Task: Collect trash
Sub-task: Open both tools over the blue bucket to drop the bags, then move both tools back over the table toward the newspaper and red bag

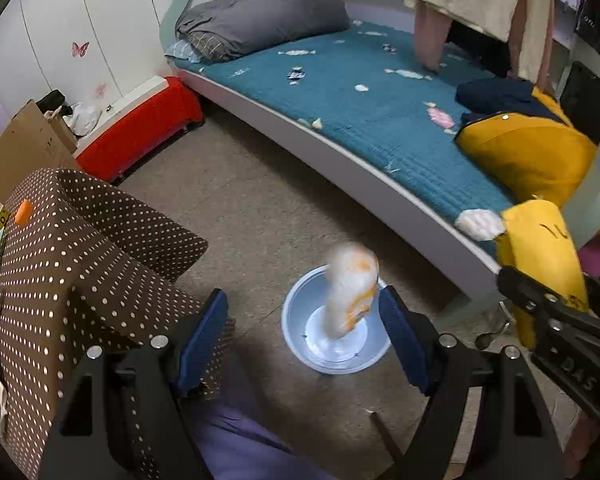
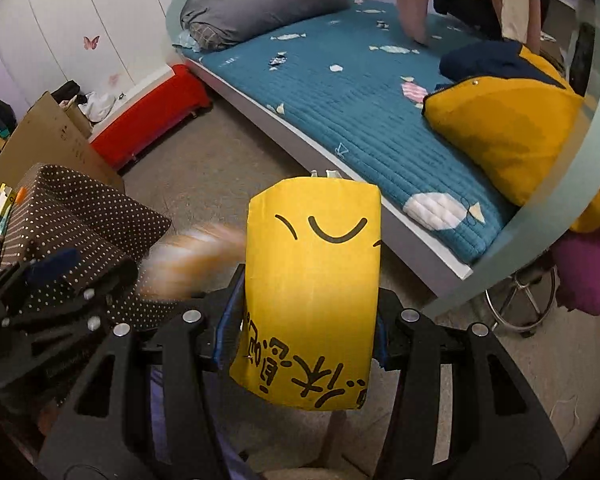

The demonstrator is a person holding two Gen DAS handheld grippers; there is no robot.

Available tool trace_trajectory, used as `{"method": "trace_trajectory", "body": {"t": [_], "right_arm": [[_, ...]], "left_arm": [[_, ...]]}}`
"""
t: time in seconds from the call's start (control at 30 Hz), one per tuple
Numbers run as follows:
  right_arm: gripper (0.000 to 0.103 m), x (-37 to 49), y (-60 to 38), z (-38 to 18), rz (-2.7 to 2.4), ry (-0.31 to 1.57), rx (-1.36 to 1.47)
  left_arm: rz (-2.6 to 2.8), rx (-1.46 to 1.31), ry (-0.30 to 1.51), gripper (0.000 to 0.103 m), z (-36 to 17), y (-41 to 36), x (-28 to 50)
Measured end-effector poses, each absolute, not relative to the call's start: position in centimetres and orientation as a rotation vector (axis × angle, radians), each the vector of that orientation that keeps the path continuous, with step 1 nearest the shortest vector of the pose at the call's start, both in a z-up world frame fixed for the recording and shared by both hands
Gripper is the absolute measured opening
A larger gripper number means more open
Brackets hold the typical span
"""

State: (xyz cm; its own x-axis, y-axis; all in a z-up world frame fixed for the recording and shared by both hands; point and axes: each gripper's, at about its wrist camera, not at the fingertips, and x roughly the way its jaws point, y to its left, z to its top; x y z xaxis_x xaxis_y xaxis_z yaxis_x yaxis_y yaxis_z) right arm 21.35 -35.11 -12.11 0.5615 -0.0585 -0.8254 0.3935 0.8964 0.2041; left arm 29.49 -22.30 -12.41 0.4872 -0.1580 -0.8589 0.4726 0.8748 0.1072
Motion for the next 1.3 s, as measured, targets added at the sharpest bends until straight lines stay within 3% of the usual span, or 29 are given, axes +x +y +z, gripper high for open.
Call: {"method": "trace_trajectory", "body": {"t": [0.47, 0.57, 1.3], "right_arm": [[0.052, 27.5, -31.1, -14.5, -0.146, 1.029, 0.328], [0.083, 28.7, -30.2, -13.6, -0.124, 1.003, 0.296], [0.084, 24.6, -28.9, -11.0, -0.153, 0.960, 0.255]], "left_arm": [[-0.322, 0.219, 1.081, 0.076, -12.6, -15.3, 31.7], [-0.327, 0.205, 1.066, 0.076, -12.0, -15.0, 31.5], [-0.342, 0.202, 0.991, 0.076, -9.1, -14.4, 29.1]]}}
